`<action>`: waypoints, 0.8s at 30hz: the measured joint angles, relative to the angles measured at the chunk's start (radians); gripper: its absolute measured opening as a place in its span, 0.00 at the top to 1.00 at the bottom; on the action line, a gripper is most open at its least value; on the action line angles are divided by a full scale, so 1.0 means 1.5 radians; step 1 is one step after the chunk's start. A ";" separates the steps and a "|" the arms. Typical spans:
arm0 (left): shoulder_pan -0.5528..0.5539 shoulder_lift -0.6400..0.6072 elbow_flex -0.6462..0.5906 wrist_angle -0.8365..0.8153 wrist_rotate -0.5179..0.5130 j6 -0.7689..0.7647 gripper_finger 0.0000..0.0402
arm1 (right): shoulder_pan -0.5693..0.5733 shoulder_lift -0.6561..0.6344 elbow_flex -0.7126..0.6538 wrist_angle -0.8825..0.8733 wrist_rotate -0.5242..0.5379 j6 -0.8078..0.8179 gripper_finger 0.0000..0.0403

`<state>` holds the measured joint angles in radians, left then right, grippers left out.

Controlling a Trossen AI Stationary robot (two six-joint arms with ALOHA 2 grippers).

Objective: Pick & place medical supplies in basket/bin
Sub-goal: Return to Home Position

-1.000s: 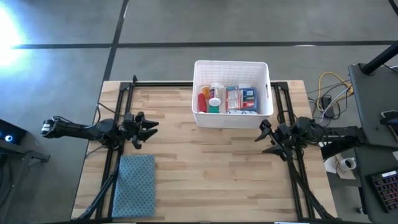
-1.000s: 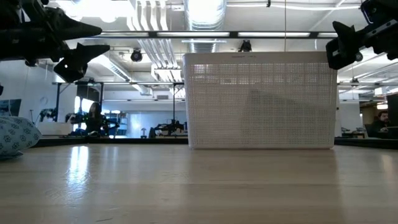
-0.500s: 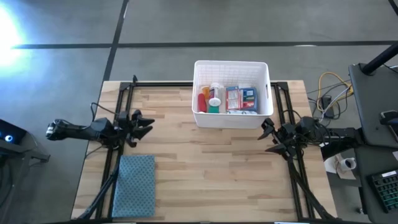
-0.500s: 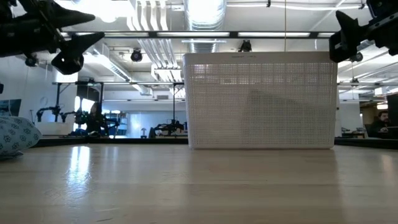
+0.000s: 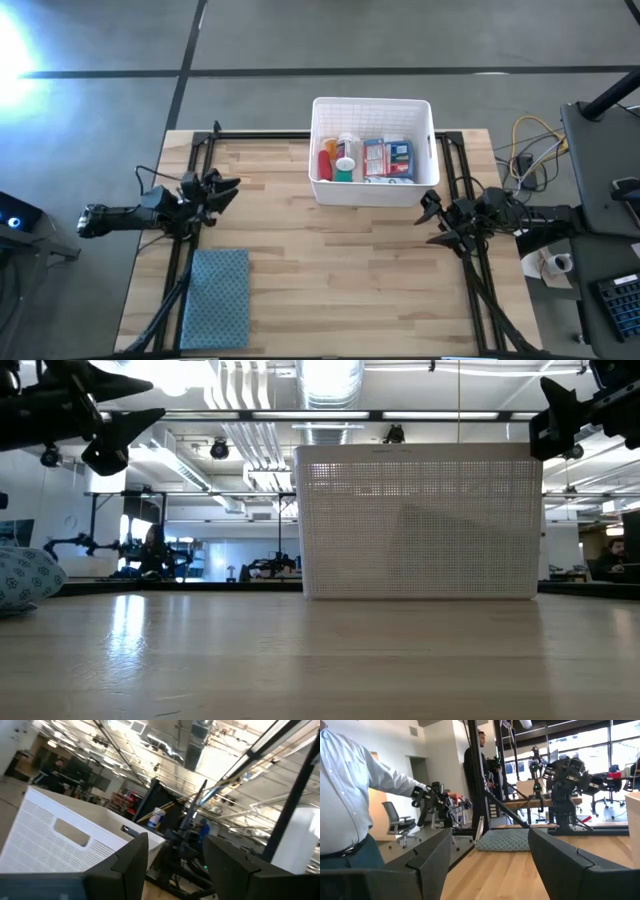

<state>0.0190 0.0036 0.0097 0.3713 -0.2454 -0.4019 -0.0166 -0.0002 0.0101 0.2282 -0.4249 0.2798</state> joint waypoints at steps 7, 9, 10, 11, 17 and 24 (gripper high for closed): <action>0.010 0.000 0.000 0.000 0.000 0.000 0.57 | 0.000 0.000 0.000 0.000 -0.001 0.000 0.37; 0.010 0.004 0.000 0.000 0.000 0.000 0.57 | 0.000 0.000 0.000 0.000 -0.001 0.000 0.38; 0.010 0.012 0.000 0.000 0.000 0.000 0.57 | 0.000 0.000 0.000 0.000 -0.001 0.000 0.38; 0.010 0.019 0.000 0.000 0.000 0.000 0.57 | 0.000 0.000 0.000 0.000 -0.001 0.000 0.38; 0.010 0.021 0.000 -0.059 0.001 0.000 0.57 | 0.000 0.000 0.000 0.000 -0.001 0.000 0.37; 0.010 -0.001 0.000 -0.210 0.005 0.000 0.57 | 0.000 0.000 -0.001 0.000 -0.001 0.000 0.36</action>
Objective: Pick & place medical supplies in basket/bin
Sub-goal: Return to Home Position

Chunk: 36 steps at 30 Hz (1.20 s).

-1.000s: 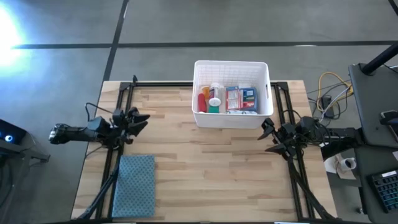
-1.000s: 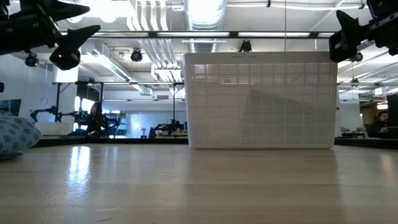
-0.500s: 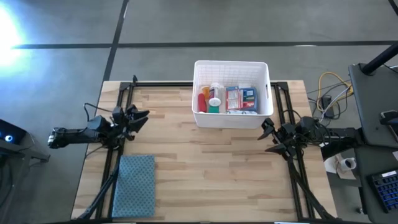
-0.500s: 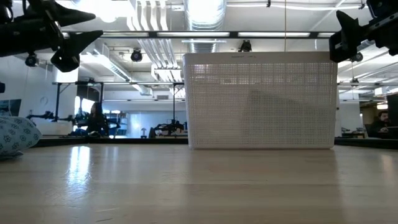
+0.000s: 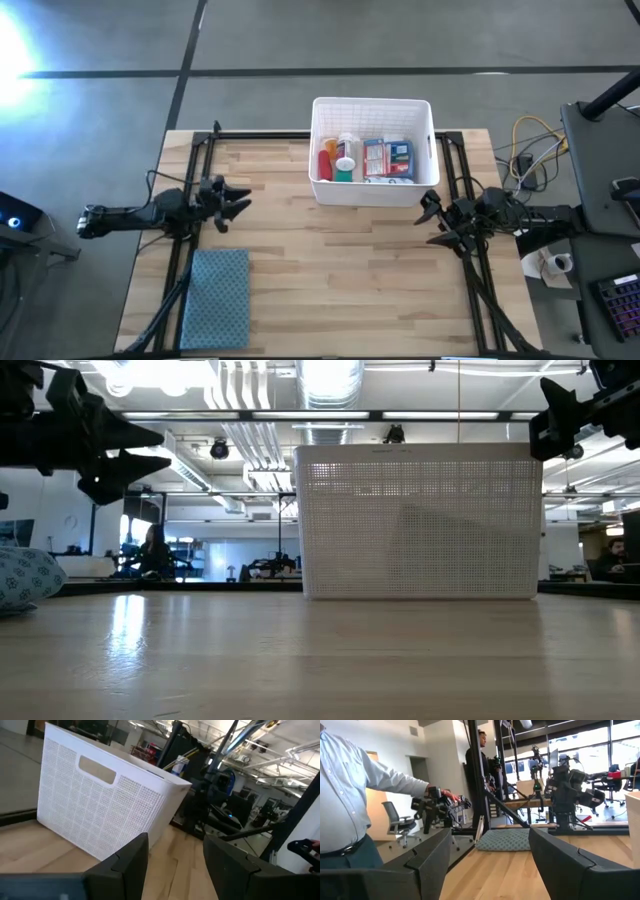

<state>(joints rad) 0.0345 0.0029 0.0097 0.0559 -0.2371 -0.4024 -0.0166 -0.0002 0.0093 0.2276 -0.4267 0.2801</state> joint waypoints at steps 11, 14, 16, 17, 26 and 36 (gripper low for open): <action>0.000 0.000 0.000 -0.002 0.000 0.000 0.57 | 0.000 0.000 0.000 -0.005 0.000 0.000 0.38; 0.000 0.000 0.000 -0.002 0.000 0.000 0.57 | 0.000 0.000 0.000 -0.005 0.000 0.000 0.37; 0.000 0.000 0.000 -0.003 0.000 0.000 0.57 | 0.000 0.000 0.000 -0.005 0.000 0.000 0.37; 0.000 0.000 0.000 -0.003 0.000 0.000 0.57 | 0.000 0.000 0.000 -0.005 0.000 0.000 0.36; 0.000 0.000 -0.001 -0.003 0.000 0.000 0.57 | 0.001 0.016 0.000 -0.008 0.001 0.000 0.38; 0.000 0.000 -0.001 -0.004 0.000 0.000 0.57 | 0.001 0.033 0.000 -0.008 0.001 0.000 0.37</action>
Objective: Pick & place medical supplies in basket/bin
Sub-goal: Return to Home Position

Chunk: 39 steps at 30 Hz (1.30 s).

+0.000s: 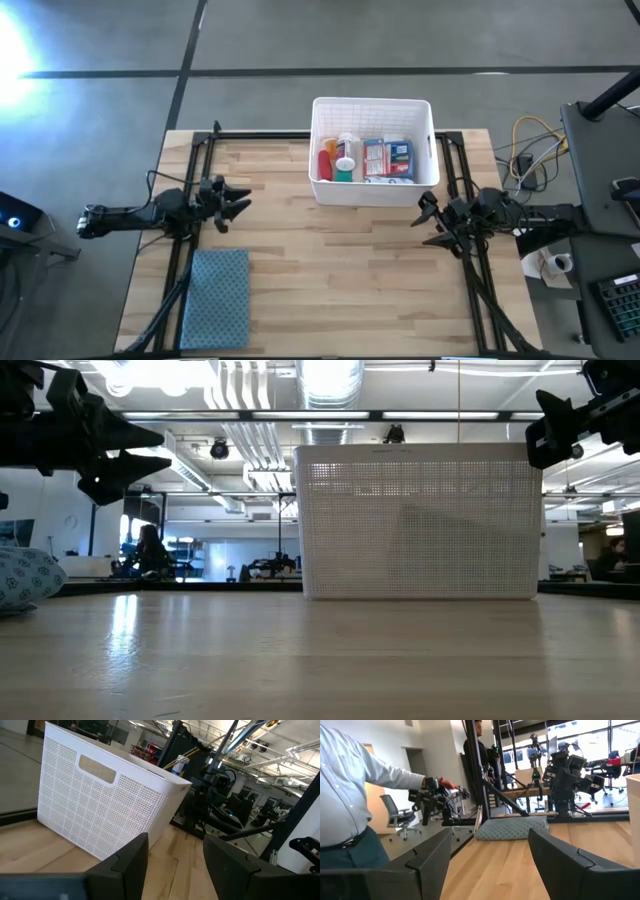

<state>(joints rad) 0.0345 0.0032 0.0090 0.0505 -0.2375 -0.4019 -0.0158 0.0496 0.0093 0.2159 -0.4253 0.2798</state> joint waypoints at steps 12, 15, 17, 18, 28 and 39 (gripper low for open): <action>0.000 0.024 0.002 -0.004 0.000 0.000 0.57 | 0.000 -0.001 0.000 0.000 0.000 0.000 0.37; 0.000 0.037 0.003 -0.004 -0.001 0.000 0.57 | 0.000 -0.001 0.000 0.000 0.000 0.000 0.36; 0.000 0.047 0.002 -0.004 -0.001 0.000 0.57 | 0.000 -0.001 0.000 0.000 0.000 0.000 0.36; 0.000 0.051 0.002 -0.003 -0.001 0.000 0.57 | 0.000 -0.001 0.000 0.000 0.000 0.000 0.36; 0.000 0.104 0.002 -0.002 -0.001 0.000 0.57 | 0.000 -0.001 0.000 0.000 -0.001 0.000 0.38; 0.000 0.162 0.002 -0.002 -0.001 0.000 0.57 | 0.000 -0.001 0.000 0.000 -0.001 0.000 0.37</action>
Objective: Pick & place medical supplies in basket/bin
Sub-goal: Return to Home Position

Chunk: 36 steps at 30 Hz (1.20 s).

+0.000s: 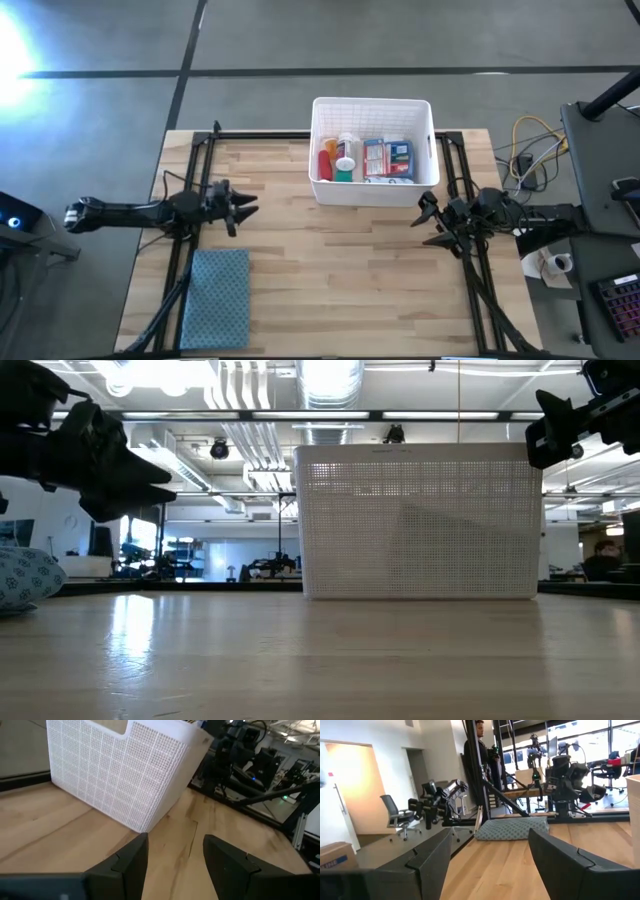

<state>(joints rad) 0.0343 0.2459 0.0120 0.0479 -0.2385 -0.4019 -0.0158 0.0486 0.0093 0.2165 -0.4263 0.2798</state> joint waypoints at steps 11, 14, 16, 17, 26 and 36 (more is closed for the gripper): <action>0.000 0.052 0.000 0.000 0.000 0.000 0.57 | 0.000 0.000 0.000 0.000 0.000 0.000 0.38; 0.000 0.064 0.000 0.000 0.000 0.000 0.57 | 0.000 0.000 0.000 0.000 0.000 0.000 0.37; 0.000 0.070 0.000 0.000 0.000 0.000 0.57 | 0.000 0.000 0.000 0.000 0.000 0.000 0.37; 0.000 0.074 0.000 0.000 0.000 0.000 0.57 | 0.000 0.000 0.000 0.000 0.000 0.000 0.37; 0.000 0.099 0.000 0.000 0.000 0.000 0.57 | 0.000 0.000 0.000 0.000 0.000 0.000 0.38; 0.000 0.104 0.000 0.000 0.000 0.000 0.57 | 0.000 0.000 0.000 0.000 0.000 0.000 0.37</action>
<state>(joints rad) 0.0342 0.4013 0.0117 0.0479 -0.2379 -0.4021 -0.0160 0.0486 0.0093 0.2165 -0.4263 0.2798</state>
